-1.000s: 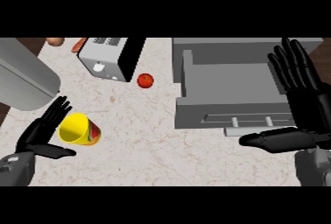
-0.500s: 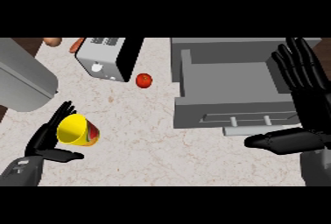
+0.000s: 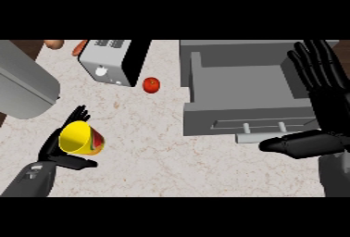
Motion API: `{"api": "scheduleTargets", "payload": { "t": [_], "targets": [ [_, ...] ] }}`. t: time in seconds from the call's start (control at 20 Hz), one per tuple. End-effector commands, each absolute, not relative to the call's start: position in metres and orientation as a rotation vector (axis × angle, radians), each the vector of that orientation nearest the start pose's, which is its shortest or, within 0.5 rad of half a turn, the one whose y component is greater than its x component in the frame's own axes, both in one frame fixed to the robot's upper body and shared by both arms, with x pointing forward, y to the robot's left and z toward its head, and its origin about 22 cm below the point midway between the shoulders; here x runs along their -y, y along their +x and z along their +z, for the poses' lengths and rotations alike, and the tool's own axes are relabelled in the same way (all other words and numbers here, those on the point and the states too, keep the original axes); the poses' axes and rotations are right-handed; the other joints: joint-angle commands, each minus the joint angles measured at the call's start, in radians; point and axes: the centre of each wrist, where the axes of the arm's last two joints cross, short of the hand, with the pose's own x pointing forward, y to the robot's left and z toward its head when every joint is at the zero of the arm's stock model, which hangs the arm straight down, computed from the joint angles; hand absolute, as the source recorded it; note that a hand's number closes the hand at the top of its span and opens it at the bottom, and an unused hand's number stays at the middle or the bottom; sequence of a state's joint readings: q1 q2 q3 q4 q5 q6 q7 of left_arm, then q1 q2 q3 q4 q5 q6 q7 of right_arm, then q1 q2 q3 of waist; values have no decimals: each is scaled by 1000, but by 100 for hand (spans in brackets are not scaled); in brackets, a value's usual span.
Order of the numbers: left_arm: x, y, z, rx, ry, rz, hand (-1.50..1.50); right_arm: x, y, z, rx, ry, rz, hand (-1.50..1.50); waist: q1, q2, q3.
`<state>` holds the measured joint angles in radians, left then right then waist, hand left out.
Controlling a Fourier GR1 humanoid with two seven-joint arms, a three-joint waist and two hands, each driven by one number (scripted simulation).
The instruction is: Pick up the cup, place it into the drawer and close the drawer
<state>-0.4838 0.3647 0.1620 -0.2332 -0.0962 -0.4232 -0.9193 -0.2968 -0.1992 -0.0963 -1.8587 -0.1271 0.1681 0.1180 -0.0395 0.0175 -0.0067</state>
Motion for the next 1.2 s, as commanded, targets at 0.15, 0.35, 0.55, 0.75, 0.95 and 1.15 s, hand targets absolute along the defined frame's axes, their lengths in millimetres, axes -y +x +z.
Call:
{"api": "scheduleTargets", "payload": {
  "t": [0.15,0.35,0.55,0.75,0.95,1.15],
  "targets": [
    [-371,274,-114,1658,-344,-175,-150,257,282,148,2018,51,284,-150,4,2,0],
    [-339,284,-121,1652,-467,-141,-150,253,277,151,1990,79,273,-150,-7,2,-1],
    [-332,284,-122,1742,-508,-177,150,256,275,154,2004,67,293,-150,4,-4,0],
    [-329,296,-111,1912,-243,-191,150,255,278,156,1996,64,289,-150,5,-3,0],
    [-310,285,-129,1932,82,-61,150,267,277,147,2001,56,286,-150,9,-3,2],
    [-296,276,-139,1949,323,177,150,262,266,154,2007,71,263,-150,14,-12,3]
  ]
}}
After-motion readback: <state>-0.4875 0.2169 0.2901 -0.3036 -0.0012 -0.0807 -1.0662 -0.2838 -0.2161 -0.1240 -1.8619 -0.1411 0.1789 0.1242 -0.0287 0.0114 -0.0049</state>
